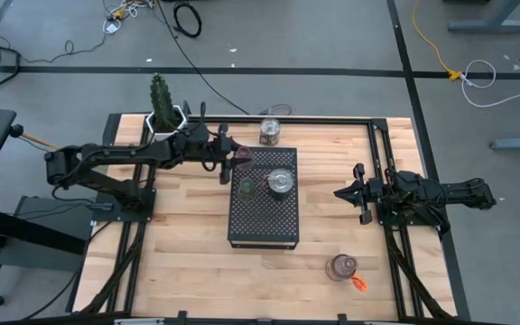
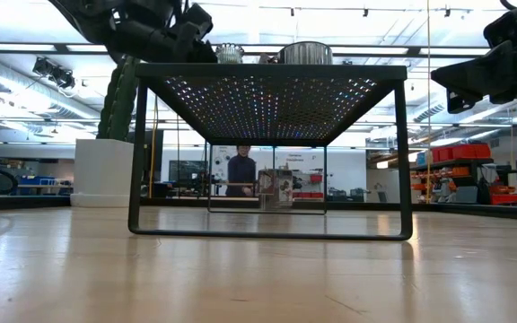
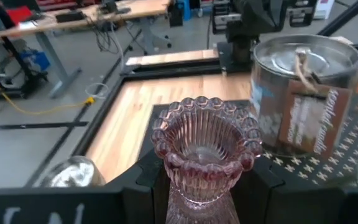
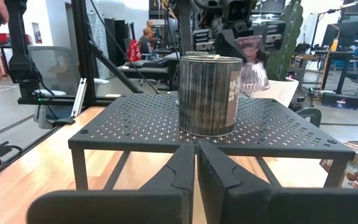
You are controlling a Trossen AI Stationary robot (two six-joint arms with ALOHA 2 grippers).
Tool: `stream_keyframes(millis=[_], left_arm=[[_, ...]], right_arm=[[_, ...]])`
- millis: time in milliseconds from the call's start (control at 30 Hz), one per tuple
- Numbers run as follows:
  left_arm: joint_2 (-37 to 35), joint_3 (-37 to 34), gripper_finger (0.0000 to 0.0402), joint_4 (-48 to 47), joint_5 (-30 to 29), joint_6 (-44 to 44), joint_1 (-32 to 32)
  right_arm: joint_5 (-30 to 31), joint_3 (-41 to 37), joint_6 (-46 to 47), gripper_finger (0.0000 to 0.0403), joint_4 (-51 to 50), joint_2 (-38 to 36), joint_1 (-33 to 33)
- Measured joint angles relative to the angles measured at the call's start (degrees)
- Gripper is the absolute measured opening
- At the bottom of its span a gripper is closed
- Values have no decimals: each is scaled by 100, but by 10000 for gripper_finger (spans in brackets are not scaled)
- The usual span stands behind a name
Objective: Pick & Place candle stick holders
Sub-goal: Put the top pink candle vase on the shelf
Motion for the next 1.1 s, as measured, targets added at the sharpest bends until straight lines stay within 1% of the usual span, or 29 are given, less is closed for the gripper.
stream_keyframes(millis=[67,500,1100], left_arm=[[122,6,132,164,49,-50,-7],[463,0,132,148,51,-163,-9],[470,0,134,118,51,-461,-11]], right_arm=[[-1,0,0,23,2,1,0],[0,0,0,23,2,1,0],[-1,0,0,23,2,1,0]])
